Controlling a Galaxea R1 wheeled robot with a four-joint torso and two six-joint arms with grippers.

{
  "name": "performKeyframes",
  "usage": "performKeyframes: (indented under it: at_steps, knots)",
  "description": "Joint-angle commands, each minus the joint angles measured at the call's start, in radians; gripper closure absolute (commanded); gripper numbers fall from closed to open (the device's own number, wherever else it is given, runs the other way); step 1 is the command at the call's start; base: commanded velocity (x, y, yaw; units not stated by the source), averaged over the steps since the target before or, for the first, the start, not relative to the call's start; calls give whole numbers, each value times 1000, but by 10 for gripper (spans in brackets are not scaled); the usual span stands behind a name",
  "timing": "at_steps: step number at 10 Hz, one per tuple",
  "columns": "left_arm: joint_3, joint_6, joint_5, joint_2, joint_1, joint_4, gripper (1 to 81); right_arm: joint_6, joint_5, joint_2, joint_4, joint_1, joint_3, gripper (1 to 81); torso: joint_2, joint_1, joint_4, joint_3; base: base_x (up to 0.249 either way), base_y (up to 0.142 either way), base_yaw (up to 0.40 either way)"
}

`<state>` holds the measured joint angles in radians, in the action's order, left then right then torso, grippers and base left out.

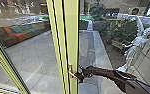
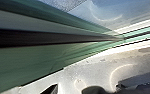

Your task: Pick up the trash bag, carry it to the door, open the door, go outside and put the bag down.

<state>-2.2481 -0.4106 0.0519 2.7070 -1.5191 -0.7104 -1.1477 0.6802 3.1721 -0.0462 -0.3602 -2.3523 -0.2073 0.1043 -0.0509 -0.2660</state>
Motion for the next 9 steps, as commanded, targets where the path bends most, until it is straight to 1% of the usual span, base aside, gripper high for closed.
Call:
performKeyframes:
  at_steps: [1, 5, 9]
  knots:
    - [8, 4, -89, -13, 17, -7, 811, -43, 19, 57, -18, 141, -30, 10, 0, 0, 0, 0, 0, 0, 0]
    - [8, 4, -87, -13, 18, -7, 811, -41, 18, 57, -20, 146, -33, 10, 0, 0, 0, 0, 0, 0, 0]
    - [8, 4, -87, -13, 17, -7, 811, -41, 19, 57, -24, 149, -34, 10, -1, -3, 0, 0, 85, 0, 0]
